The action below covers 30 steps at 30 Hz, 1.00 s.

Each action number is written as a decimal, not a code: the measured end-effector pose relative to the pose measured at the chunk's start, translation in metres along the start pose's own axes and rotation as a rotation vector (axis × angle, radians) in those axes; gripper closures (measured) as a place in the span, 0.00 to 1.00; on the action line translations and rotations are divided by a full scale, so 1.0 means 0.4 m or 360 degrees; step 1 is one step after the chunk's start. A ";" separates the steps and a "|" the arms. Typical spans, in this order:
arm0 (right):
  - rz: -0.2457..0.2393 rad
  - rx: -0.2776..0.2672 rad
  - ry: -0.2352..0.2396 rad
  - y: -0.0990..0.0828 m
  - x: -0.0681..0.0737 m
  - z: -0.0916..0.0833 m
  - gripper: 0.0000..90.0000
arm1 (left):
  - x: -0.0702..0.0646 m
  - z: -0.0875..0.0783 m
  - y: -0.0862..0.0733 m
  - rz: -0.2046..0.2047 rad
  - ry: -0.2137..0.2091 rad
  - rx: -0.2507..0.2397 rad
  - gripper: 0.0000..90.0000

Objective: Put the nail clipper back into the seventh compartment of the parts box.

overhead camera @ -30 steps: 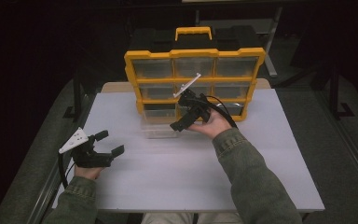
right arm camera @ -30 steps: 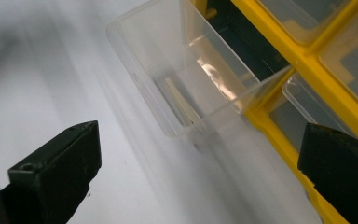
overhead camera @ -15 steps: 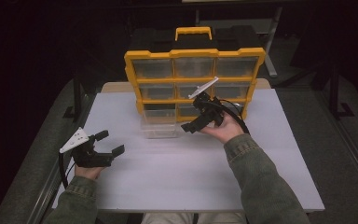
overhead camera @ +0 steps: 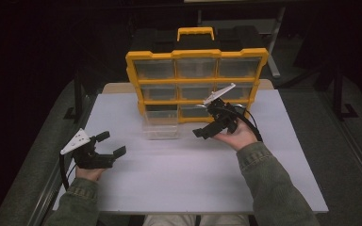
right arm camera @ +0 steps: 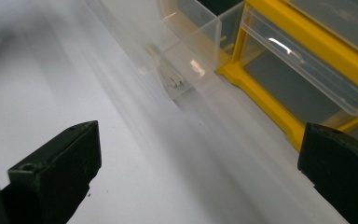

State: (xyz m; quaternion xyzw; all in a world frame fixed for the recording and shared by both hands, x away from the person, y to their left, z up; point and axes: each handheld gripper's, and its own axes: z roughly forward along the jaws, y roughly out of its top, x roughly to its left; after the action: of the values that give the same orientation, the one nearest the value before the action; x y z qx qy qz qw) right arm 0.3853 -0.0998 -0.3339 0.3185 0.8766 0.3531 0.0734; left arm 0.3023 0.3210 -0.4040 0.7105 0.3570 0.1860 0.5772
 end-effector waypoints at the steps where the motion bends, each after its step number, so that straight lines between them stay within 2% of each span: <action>1: 0.0006 -0.0002 -0.0003 -0.006 -0.001 -0.001 0.00 | 0.000 0.000 0.000 0.0000 -0.0001 0.0000 0.00; 8: 0.0047 -0.0050 -0.0020 -0.043 -0.015 -0.019 0.00 | 0.000 0.001 0.001 0.0001 -0.0004 -0.0003 0.00; 14: 0.0103 -0.0096 0.0008 -0.079 -0.029 -0.028 0.00 | 0.000 0.002 0.001 0.0003 -0.0009 -0.0002 0.00; 22: 0.0144 -0.0154 -0.0029 -0.123 -0.040 -0.043 0.00 | 0.002 0.003 0.001 -0.0017 -0.0018 -0.0004 0.00; 30: 0.0177 -0.0218 -0.0045 -0.172 -0.046 -0.058 0.00 | -0.002 0.005 0.001 -0.0006 -0.0021 0.0002 0.00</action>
State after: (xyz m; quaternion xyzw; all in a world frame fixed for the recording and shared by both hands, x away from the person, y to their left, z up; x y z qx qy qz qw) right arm 0.3566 -0.1620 -0.3642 0.3658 0.8304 0.4110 0.0878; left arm 0.3035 0.3190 -0.4040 0.7113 0.3548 0.1800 0.5794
